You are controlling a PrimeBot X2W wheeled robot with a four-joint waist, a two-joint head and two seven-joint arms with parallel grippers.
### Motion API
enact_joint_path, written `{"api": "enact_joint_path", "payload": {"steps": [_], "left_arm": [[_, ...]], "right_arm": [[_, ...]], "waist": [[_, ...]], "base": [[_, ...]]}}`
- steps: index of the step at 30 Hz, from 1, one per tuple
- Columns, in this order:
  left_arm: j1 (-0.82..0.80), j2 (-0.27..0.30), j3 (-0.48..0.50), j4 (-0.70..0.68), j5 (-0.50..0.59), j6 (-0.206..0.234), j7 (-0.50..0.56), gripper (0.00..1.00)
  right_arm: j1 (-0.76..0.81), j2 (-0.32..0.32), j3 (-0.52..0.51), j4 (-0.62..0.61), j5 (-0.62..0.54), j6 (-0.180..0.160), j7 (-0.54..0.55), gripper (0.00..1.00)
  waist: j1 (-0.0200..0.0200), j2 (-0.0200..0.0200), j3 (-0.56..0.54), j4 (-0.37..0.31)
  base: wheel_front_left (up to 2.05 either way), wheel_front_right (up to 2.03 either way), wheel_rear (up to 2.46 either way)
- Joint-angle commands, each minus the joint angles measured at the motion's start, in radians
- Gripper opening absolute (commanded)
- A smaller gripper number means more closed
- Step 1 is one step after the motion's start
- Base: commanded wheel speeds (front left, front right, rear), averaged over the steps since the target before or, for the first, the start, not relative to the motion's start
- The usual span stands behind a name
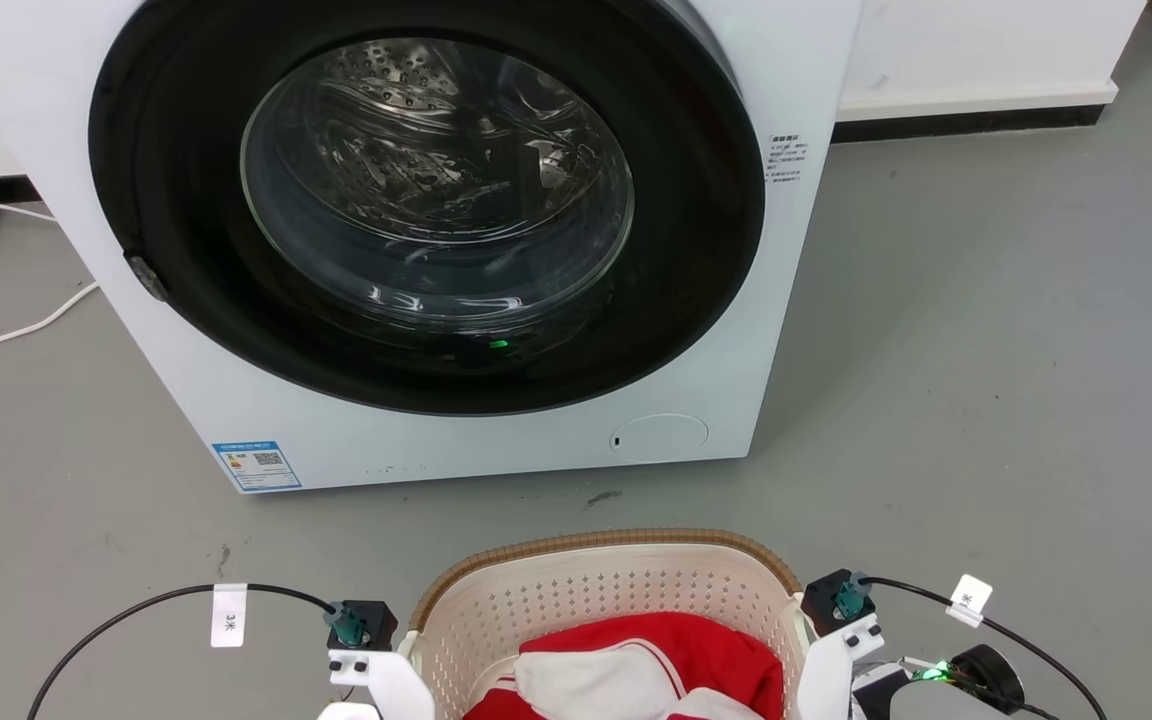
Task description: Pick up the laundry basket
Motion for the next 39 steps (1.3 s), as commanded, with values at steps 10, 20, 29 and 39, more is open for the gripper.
{"api": "enact_joint_path", "payload": {"steps": [10, 20, 29, 39], "left_arm": [[-0.015, -0.001, -0.024, -0.003, -0.020, -0.012, -0.012, 0.00], [-0.016, 0.002, -0.045, -0.001, -0.038, -0.012, -0.012, 0.00], [-0.018, 0.002, -0.061, 0.001, -0.054, -0.012, -0.013, 0.00], [-0.022, 0.002, -0.077, 0.002, -0.071, -0.012, -0.016, 0.00]], "right_arm": [[-0.012, 0.003, 0.029, -0.001, 0.021, 0.003, -0.008, 0.00], [-0.013, 0.003, 0.049, 0.000, 0.042, 0.003, -0.006, 0.00], [-0.016, 0.000, 0.066, 0.001, 0.055, 0.003, -0.010, 0.00], [-0.019, -0.001, 0.080, 0.002, 0.067, 0.003, -0.009, 0.00]], "waist": [[0.0000, -0.0001, 0.001, 0.001], [0.0000, -0.0001, 0.000, -0.004], [0.0000, -0.0001, 0.001, -0.005], [0.0000, -0.0001, 0.003, -0.003]], "base": [[0.00, 0.00, 0.00], [0.00, 0.00, 0.00], [0.00, 0.00, 0.00], [0.00, 0.00, 0.00]]}}
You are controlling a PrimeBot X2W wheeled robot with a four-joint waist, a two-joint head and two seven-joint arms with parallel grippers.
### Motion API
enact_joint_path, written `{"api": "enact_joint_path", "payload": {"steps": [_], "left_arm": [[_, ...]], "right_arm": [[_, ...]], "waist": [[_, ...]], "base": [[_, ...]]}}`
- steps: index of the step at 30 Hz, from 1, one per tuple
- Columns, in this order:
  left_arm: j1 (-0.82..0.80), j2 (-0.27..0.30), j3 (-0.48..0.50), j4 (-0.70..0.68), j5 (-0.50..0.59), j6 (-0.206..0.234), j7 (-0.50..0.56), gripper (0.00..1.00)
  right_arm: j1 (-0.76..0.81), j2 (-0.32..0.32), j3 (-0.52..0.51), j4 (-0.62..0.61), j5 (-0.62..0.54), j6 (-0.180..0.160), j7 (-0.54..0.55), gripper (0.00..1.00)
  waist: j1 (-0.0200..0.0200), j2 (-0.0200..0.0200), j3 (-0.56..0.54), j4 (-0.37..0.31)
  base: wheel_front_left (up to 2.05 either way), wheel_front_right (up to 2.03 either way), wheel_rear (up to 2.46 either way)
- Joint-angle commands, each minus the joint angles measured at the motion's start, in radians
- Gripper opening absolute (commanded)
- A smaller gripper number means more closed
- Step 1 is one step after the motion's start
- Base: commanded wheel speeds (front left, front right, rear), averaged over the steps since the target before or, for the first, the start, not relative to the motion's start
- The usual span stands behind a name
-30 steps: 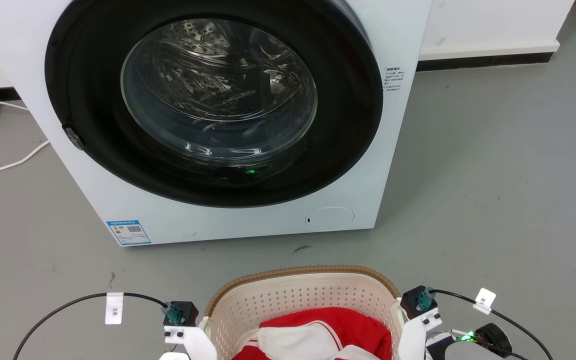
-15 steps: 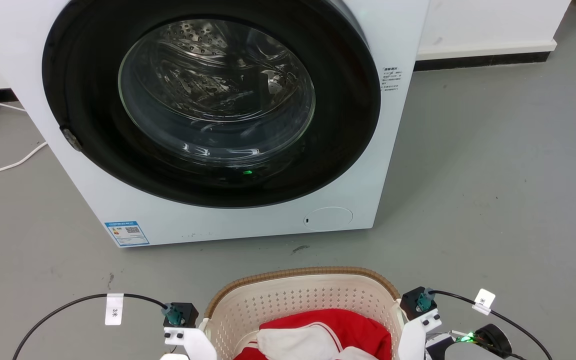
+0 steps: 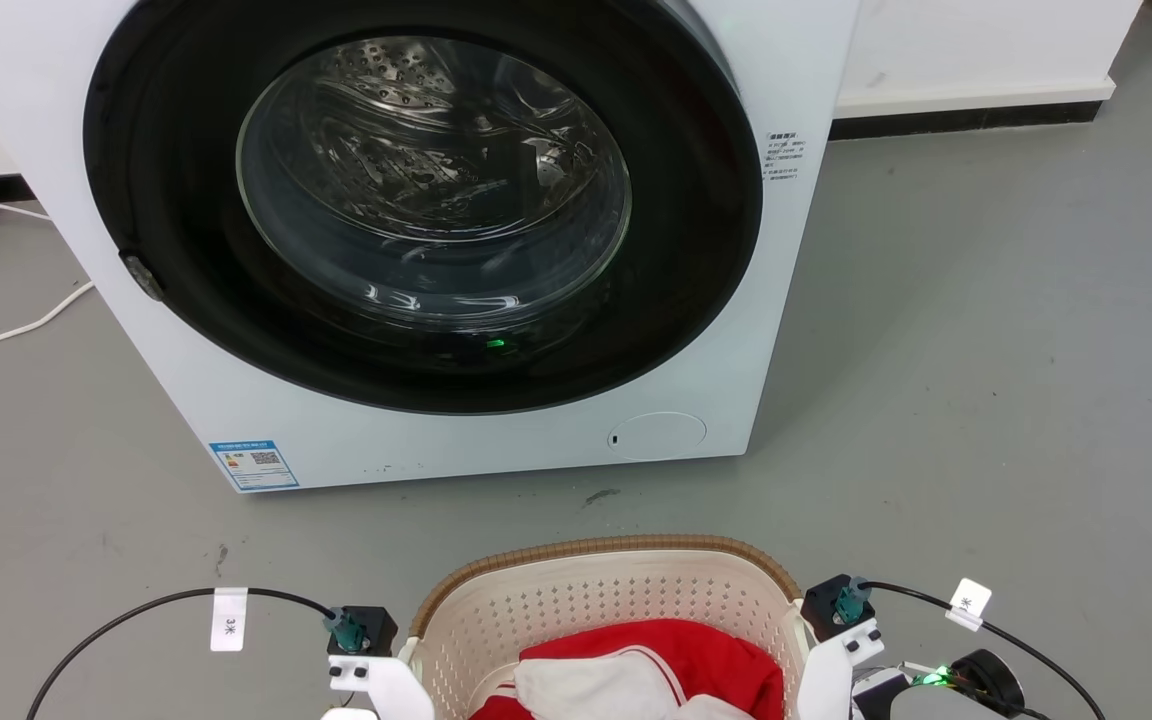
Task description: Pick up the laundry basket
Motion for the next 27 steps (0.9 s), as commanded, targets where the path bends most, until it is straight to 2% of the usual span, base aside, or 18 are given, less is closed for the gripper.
{"api": "enact_joint_path", "payload": {"steps": [1, 27], "left_arm": [[-0.019, -0.002, -0.006, -0.005, 0.000, -0.012, -0.007, 0.00], [-0.028, 0.002, -0.044, -0.006, -0.044, -0.012, -0.014, 0.00]], "right_arm": [[-0.016, 0.002, 0.007, -0.003, -0.001, 0.003, -0.005, 0.00], [-0.021, -0.002, 0.040, -0.003, 0.035, 0.003, -0.004, 0.00]], "waist": [[0.0000, 0.0000, 0.000, 0.000], [0.0000, 0.0000, 0.008, 0.002]], "base": [[0.00, 0.00, 0.00], [0.00, 0.00, 0.00]]}}
